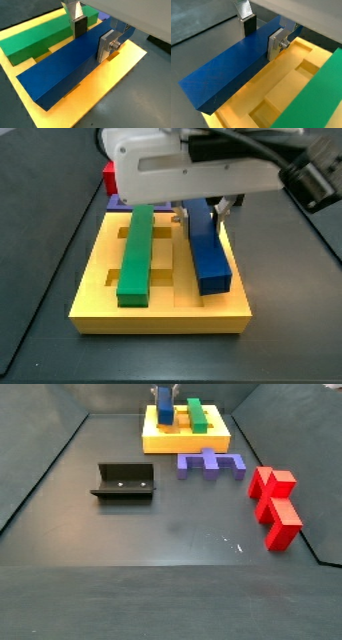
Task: Pick up the blue object. Move up. Move to above the board. Insert the blue object.
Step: Insert the blue object.
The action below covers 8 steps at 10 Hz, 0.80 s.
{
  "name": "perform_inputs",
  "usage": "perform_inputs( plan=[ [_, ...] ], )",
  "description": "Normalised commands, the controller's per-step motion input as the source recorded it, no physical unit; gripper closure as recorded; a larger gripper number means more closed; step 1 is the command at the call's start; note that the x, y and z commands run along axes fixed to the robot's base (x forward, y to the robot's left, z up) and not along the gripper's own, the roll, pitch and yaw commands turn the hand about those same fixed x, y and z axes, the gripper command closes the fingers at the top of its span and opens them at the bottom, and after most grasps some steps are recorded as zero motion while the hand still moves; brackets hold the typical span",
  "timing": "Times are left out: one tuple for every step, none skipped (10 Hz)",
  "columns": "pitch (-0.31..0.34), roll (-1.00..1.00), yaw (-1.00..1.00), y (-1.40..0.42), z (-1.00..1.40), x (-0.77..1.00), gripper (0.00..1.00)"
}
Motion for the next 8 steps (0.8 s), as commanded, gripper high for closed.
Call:
perform_inputs(
  plan=[
    [-0.043,0.00,-0.10,0.00,-0.17,-0.09,1.00],
    [-0.010,0.00,-0.02,0.00,-0.07,-0.12,1.00],
    [-0.023,0.02,-0.03,0.00,-0.08,-0.19,1.00],
    [-0.044,0.04,-0.06,0.00,-0.15,-0.17,1.00],
    [-0.061,0.02,-0.08,0.00,-0.17,-0.18,1.00],
    [-0.044,0.00,-0.10,-0.06,-0.14,-0.08,1.00],
    [-0.030,0.00,-0.14,-0.09,-0.11,-0.02,1.00],
    [-0.026,0.01,-0.25,-0.11,-0.06,-0.05,1.00]
  ],
)
